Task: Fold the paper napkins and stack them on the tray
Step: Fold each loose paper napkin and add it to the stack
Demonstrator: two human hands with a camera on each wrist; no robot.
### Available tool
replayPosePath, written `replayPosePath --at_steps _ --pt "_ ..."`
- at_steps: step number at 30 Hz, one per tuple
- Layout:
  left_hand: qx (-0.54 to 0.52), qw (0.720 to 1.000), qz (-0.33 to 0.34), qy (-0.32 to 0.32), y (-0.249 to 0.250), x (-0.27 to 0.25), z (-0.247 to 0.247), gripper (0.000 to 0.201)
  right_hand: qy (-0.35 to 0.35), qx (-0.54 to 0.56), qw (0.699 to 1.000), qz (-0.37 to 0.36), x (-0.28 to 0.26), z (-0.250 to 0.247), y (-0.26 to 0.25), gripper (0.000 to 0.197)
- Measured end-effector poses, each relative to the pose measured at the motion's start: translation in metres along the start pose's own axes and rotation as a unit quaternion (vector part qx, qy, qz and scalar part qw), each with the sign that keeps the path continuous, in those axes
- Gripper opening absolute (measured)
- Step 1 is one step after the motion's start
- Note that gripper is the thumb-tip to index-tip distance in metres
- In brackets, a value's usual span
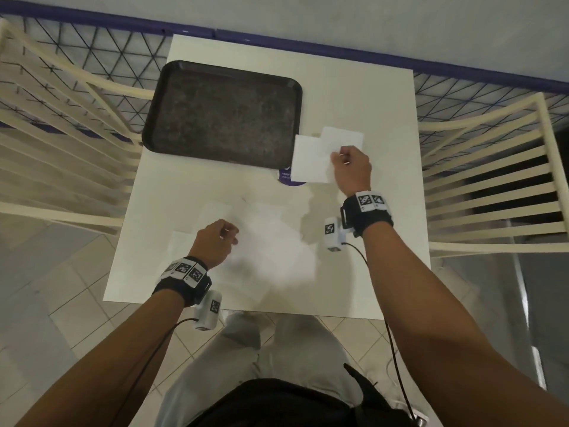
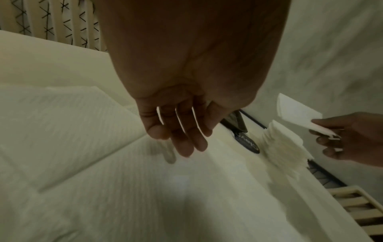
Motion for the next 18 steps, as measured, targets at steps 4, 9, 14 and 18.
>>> replayPosePath --at_steps 4,9,14,18 --pt "0.039 0.998 -0.031 -0.026 -0.015 0.006 0.005 0.010 0.026 -0.011 0.999 0.032 0.036 -0.023 0.012 0.024" --pt "0.046 0.997 -0.055 -0.022 -0.028 0.010 0.004 0.011 0.033 -0.036 0.997 0.057 0.063 -0.034 0.024 0.023" --pt "0.052 0.996 -0.069 -0.015 -0.030 0.013 0.004 0.013 0.032 -0.048 0.995 0.082 0.071 -0.031 0.035 0.024" --pt "0.040 0.996 -0.074 -0.015 -0.031 0.014 0.001 0.012 0.062 -0.042 0.993 0.090 0.070 -0.029 0.038 0.030"
Point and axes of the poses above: each hand's wrist, its own x-axis towards the middle knuckle, its own z-axis out of the palm, y = z × x, the point moved 5 cm from there along x, towards the middle knuckle, and after that the axes turned 10 degrees about -y, right-handed, at the moved point
